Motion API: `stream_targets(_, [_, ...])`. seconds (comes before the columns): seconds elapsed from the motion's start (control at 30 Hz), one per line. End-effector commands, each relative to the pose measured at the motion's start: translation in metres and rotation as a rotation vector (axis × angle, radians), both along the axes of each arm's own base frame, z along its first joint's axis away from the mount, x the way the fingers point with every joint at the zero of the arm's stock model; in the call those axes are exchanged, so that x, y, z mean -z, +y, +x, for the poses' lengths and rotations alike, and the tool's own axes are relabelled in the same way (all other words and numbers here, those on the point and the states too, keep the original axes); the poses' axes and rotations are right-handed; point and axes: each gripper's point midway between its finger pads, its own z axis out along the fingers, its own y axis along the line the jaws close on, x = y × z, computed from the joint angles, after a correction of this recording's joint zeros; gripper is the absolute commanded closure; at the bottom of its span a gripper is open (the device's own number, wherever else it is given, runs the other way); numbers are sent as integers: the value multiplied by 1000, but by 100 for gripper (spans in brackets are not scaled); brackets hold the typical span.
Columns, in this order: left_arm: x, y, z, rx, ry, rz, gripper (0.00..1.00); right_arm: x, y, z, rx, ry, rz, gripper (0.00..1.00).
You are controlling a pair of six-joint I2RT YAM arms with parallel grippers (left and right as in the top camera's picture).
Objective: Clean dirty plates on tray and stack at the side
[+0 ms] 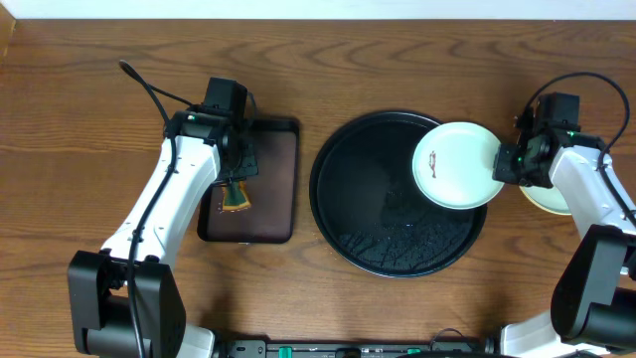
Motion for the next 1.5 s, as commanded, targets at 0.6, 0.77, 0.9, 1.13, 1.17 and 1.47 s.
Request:
stream_targets(0.6, [4,1,-2,3,14,4,90,1,52,-8,-126,25,132,99])
stream_targets(0.77, [3,1,-2,3,13,4,90,1,73,-11,-193,42,129,99])
stream_targets(0.9, [4,1,-2,3,14,5,90,2,83,-12,-239,42,118,99])
stream_targets(1.13, [3,1,-2,3,13,4,90,1,87,-10,-247,31,132,99])
stream_targets(1.17, [3,1,-2,3,13,4,90,1,88,-11,-248,36,137,99])
stream_targets(1.47, [3,1,-2,3,13,5,90,4,110,-20,-305,62,173,99])
